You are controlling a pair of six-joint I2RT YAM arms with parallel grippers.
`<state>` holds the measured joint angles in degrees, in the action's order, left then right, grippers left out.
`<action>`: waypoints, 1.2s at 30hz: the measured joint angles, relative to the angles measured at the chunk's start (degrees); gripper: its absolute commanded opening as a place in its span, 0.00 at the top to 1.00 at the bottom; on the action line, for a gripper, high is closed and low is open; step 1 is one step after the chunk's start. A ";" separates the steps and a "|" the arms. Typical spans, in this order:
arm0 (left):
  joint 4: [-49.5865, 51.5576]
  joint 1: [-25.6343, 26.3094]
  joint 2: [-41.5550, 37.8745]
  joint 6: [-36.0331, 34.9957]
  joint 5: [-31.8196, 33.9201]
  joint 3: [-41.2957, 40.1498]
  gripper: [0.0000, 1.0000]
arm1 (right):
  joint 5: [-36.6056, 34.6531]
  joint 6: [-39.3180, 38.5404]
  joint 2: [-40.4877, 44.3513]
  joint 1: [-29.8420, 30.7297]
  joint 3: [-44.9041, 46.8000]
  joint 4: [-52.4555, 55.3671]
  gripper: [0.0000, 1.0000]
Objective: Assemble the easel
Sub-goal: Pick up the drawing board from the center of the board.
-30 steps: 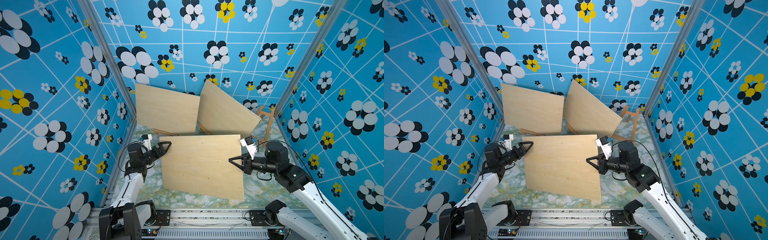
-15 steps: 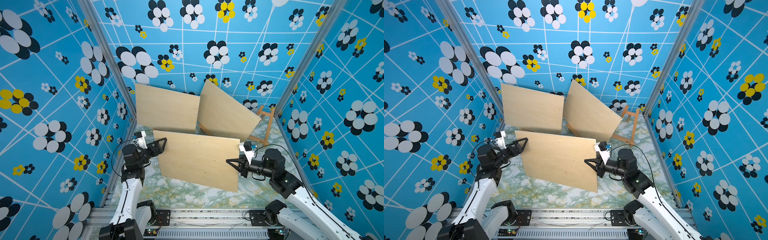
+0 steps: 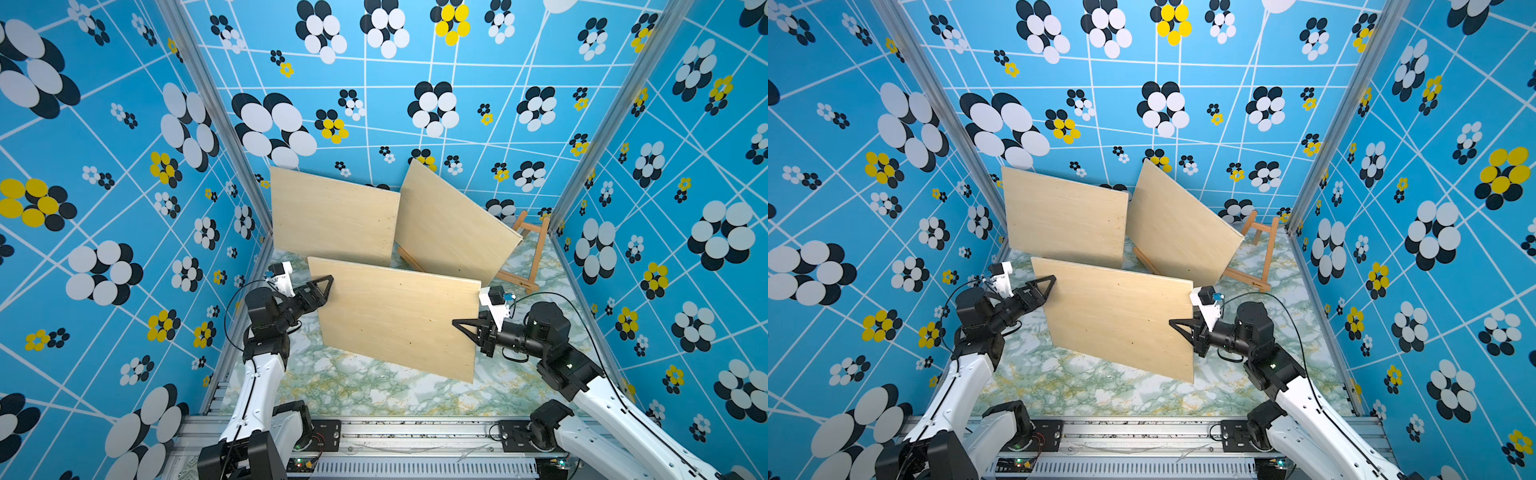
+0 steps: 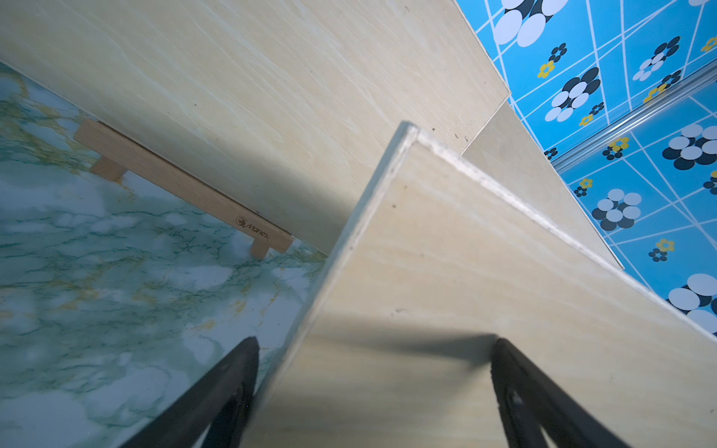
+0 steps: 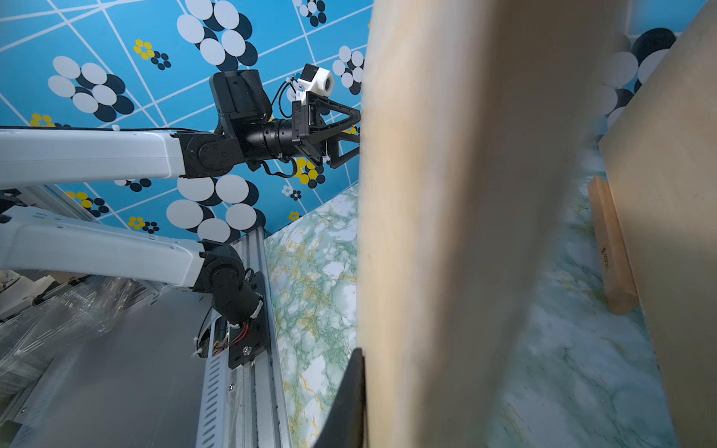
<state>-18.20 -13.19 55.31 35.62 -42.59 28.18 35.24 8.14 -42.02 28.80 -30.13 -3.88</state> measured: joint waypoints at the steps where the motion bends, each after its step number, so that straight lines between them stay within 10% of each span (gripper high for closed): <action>1: -0.11 -0.04 0.00 -0.04 0.11 0.00 0.06 | 0.00 0.02 -0.07 0.00 0.68 -1.20 1.00; 19: -0.66 1.49 -13.46 8.68 -3.96 -0.15 0.00 | -5.66 -4.90 -4.31 2.12 12.48 -24.55 1.00; 36: 16.41 1.38 -4.00 1.55 5.35 18.60 0.01 | -7.72 -11.10 -6.49 5.66 13.66 -28.96 1.00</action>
<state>-1.78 -11.81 51.31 37.17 -37.23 46.78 27.53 -2.96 -48.51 34.46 -16.47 -32.84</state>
